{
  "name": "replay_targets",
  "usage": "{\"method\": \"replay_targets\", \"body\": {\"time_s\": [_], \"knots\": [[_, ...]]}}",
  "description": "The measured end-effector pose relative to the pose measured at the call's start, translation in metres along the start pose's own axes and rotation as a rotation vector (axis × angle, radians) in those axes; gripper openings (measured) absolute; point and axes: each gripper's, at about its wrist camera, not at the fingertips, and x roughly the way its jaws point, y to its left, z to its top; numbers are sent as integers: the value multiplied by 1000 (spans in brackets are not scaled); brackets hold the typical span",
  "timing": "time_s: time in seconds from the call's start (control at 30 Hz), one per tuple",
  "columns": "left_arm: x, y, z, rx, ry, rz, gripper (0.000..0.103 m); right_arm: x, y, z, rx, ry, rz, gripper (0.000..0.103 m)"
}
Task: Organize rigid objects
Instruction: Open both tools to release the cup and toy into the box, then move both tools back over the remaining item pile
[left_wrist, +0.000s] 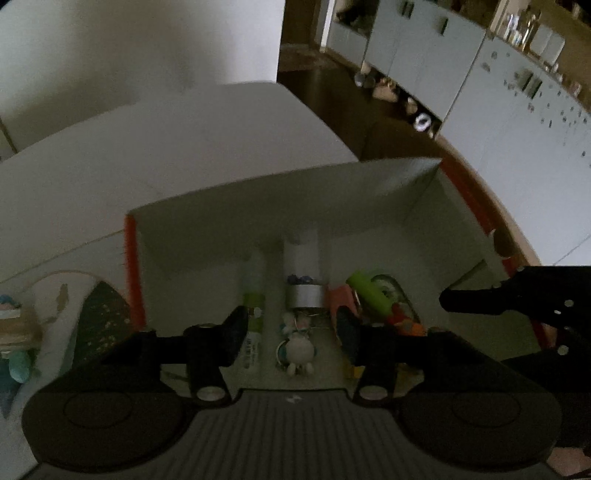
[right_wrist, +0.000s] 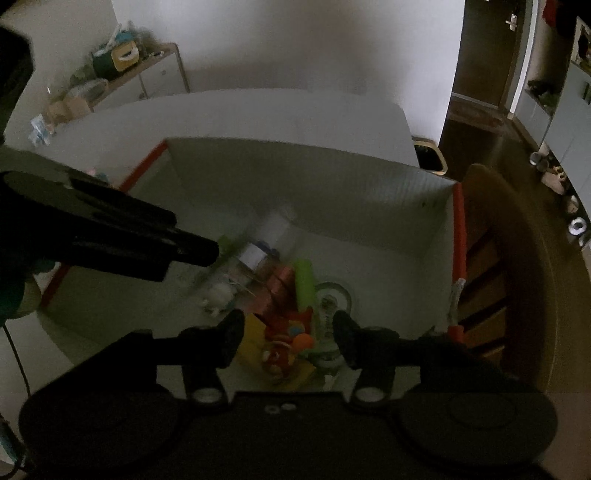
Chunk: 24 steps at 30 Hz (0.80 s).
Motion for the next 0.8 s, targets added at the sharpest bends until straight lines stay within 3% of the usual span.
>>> {"method": "replay_targets", "body": {"time_s": [0.27, 0.37, 0.43, 0.6, 0.7, 0.8], "knots": [[-40, 12, -12, -28, -86, -5, 57, -21, 3, 0, 35, -46, 27, 69], [-52, 18, -19, -34, -116, 8, 65, -26, 6, 1, 41, -62, 26, 76], [-59, 24, -23, -37, -132, 8, 66, -28, 10, 1, 44, -70, 31, 78], [-75, 41, -34, -45, -171, 30, 66, -36, 25, 2, 22, -90, 40, 97], [-85, 56, -40, -52, -200, 42, 77, -38, 33, 4, 31, -110, 44, 99], [-94, 72, -45, -47, -231, 63, 79, -39, 45, 7, 43, -123, 33, 102]]}}
